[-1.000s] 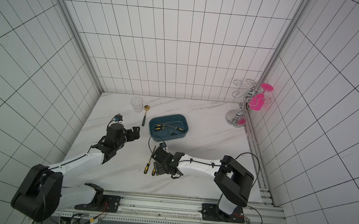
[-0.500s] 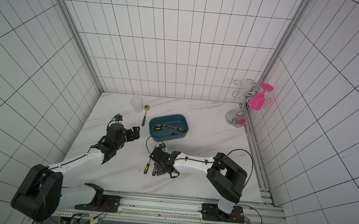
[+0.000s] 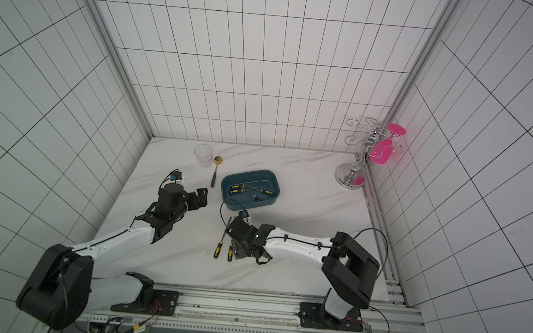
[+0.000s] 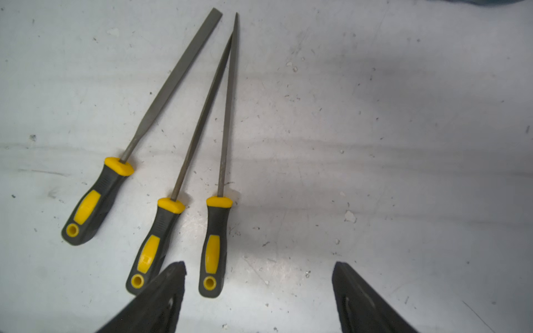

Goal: Put the file tool into the storage box
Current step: Pick up the file tool from the center of the board.

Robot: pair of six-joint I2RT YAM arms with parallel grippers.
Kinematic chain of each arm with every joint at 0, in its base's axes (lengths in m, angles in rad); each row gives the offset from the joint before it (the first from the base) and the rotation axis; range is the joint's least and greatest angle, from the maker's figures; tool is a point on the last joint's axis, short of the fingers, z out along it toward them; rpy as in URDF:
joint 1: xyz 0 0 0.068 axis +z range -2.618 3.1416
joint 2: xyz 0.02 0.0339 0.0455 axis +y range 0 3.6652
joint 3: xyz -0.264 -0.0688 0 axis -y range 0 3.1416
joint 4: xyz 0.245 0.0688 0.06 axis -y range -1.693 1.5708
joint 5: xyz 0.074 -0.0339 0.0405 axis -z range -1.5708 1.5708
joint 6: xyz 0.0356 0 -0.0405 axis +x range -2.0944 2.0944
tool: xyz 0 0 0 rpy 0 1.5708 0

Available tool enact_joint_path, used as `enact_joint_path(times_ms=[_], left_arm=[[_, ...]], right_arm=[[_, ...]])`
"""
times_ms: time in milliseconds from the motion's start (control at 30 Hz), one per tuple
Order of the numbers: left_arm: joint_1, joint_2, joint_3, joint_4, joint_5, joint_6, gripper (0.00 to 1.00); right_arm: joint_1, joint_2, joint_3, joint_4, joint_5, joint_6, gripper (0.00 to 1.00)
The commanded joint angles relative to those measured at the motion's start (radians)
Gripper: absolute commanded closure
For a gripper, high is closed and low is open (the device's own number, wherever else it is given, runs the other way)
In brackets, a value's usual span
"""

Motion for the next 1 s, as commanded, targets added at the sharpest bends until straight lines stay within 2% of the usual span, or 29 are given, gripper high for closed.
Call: enact_joint_path(times_ms=[0,167,667,967], left_arm=[[0.005,-0.002,0.024,0.003,0.002,-0.004,0.02],[0.005,-0.005,0.023,0.003,0.003,-0.004,0.02],[0.005,-0.009,0.023,0.002,-0.007,-0.004,0.02],[0.005,-0.008,0.023,0.002,-0.01,-0.003,0.02]], right_arm=[[0.0,0.023,0.02,-0.003,-0.046,-0.006,0.19],[0.009,0.089,0.058,-0.023,-0.059,0.008,0.25],[0.04,0.212,0.162,-0.13,-0.021,0.028,0.33],[0.045,0.245,0.172,-0.13,-0.024,0.031,0.48]])
